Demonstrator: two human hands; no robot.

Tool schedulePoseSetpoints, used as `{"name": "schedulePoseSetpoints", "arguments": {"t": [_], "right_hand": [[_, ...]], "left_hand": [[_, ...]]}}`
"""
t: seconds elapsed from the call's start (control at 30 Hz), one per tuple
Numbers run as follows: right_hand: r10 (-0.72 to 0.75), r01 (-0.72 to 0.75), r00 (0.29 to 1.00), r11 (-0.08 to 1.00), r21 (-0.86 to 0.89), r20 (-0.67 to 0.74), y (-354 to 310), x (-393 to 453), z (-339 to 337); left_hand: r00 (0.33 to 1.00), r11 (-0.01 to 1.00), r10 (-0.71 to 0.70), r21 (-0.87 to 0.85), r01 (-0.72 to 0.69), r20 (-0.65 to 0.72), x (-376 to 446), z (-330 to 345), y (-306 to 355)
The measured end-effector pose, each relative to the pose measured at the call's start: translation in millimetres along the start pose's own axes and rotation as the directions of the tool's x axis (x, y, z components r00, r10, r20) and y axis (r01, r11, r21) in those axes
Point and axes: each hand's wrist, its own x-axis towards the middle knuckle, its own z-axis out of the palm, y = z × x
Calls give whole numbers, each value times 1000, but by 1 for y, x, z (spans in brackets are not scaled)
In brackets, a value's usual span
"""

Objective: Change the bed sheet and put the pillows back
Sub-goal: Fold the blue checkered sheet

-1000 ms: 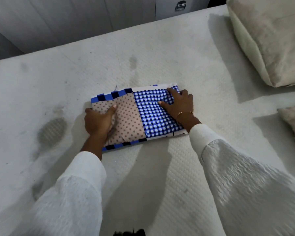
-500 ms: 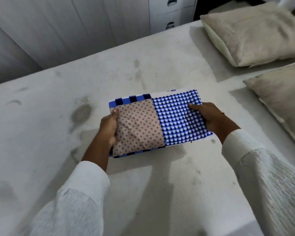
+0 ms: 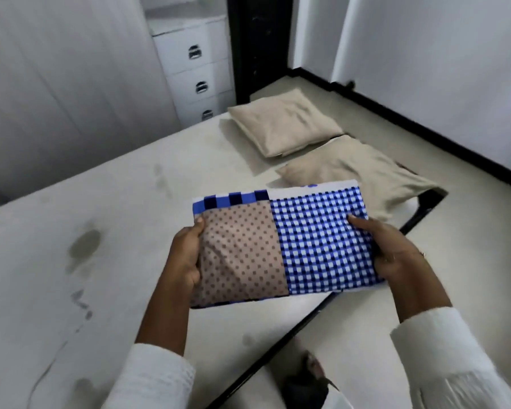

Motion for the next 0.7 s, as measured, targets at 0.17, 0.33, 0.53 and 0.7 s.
{"name": "schedulePoseSetpoints", "arguments": {"t": [0.17, 0.33, 0.53, 0.7], "right_hand": [[-101, 111, 990, 988, 104, -100, -50, -18, -104], [-165, 176, 979, 981, 79, -121, -126, 3, -221], [-195, 216, 960, 972, 92, -200, -220, 48, -340], [-186, 217, 949, 971, 102, -255, -279, 108, -406]], "left_hand": [[992, 998, -34, 47, 29, 124, -19, 116, 3], [957, 994, -84, 89, 62, 278, -10, 255, 11], [932, 997, -62, 66, 41, 358, -2, 412, 13], [944, 998, -37, 59, 18, 329, 24, 513, 24]]}}
